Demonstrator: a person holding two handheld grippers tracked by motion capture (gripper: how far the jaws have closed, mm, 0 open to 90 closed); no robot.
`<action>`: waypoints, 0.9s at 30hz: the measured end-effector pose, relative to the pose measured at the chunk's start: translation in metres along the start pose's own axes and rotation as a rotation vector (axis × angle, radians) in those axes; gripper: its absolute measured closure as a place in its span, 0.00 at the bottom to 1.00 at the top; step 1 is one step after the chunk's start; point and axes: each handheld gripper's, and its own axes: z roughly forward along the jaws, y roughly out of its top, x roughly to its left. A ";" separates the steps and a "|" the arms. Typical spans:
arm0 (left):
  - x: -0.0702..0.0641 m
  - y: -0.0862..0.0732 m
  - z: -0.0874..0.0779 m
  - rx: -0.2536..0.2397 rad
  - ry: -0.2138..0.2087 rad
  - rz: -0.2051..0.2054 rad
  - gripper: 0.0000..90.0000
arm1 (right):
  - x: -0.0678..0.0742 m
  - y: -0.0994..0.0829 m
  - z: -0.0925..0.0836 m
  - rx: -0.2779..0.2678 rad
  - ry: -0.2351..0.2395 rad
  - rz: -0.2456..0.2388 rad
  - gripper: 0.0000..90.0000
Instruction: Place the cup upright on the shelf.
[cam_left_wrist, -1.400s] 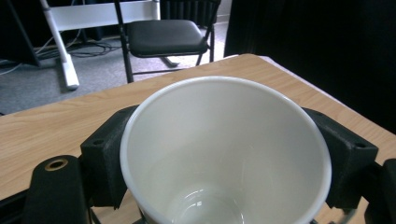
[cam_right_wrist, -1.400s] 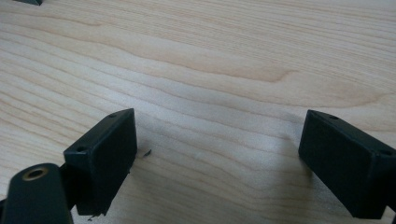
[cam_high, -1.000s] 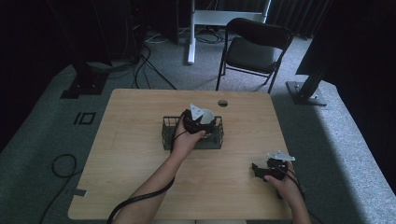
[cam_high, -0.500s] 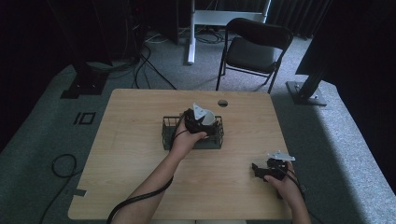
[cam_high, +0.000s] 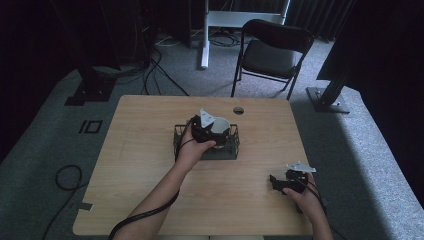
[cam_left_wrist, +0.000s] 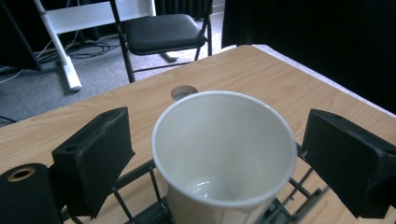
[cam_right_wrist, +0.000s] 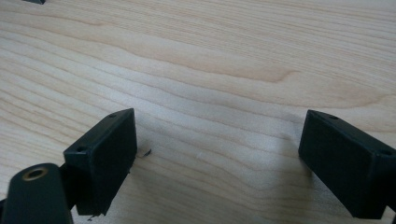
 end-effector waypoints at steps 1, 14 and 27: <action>0.000 -0.001 -0.002 0.001 0.005 0.004 0.10 | 0.000 0.000 0.000 0.000 0.000 0.000 0.12; 0.005 -0.004 -0.027 -0.005 0.003 0.007 0.10 | 0.000 0.000 0.000 0.000 0.000 0.001 0.12; 0.010 -0.017 -0.051 -0.024 0.015 -0.001 0.10 | 0.000 0.000 0.000 0.000 0.000 0.000 0.12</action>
